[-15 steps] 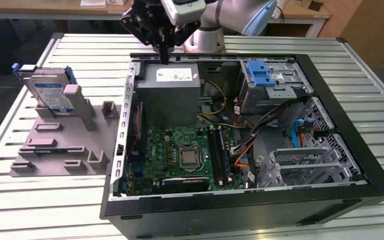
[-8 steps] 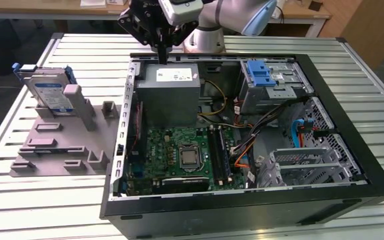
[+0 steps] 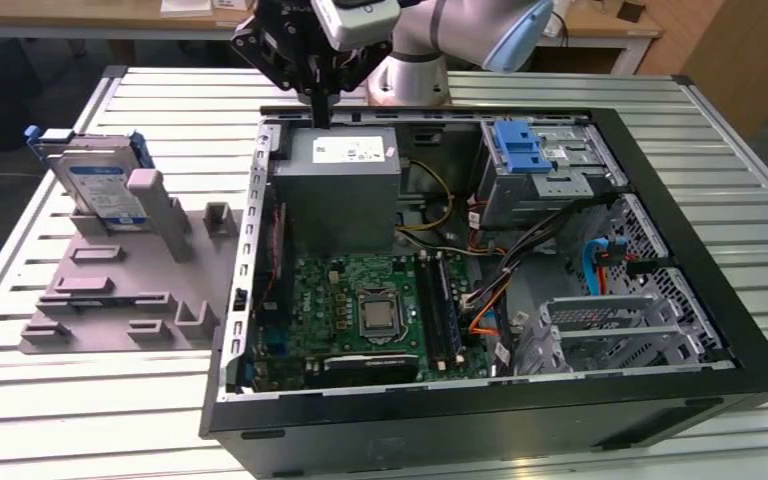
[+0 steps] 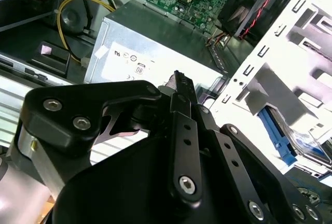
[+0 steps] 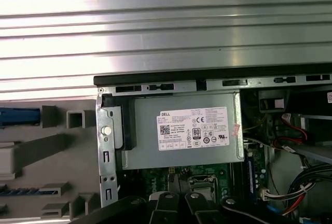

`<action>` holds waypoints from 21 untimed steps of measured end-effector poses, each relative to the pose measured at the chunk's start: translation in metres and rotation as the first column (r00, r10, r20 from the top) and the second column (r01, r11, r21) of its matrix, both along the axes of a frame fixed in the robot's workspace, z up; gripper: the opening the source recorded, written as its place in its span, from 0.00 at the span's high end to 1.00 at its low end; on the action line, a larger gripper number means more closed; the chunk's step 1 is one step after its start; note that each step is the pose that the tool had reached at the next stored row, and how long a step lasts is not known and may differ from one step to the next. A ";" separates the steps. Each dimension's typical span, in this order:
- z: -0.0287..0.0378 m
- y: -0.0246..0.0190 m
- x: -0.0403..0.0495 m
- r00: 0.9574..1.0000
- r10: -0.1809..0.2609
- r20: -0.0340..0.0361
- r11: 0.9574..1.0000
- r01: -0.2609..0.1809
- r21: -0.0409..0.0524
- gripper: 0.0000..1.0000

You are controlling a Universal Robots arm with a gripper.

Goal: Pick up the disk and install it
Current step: 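Reach for the disk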

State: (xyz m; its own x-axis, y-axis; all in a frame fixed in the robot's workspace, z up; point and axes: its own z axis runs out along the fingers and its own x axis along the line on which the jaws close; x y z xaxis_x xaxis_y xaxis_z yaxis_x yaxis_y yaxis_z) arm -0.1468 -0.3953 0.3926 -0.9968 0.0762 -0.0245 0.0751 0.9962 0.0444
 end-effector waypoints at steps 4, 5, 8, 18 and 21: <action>-0.0001 0.0002 -0.0017 1.000 0.000 0.000 1.000 0.000 0.000 0.89; -0.0001 0.0003 -0.0021 1.000 0.000 0.000 1.000 0.000 0.000 0.89; -0.0001 0.0006 -0.0036 1.000 0.000 0.000 1.000 0.000 0.000 0.89; -0.0004 0.0012 -0.0084 1.000 0.000 0.000 1.000 0.000 0.000 0.89; -0.0005 0.0014 -0.0100 1.000 0.000 0.000 1.000 0.000 0.000 0.89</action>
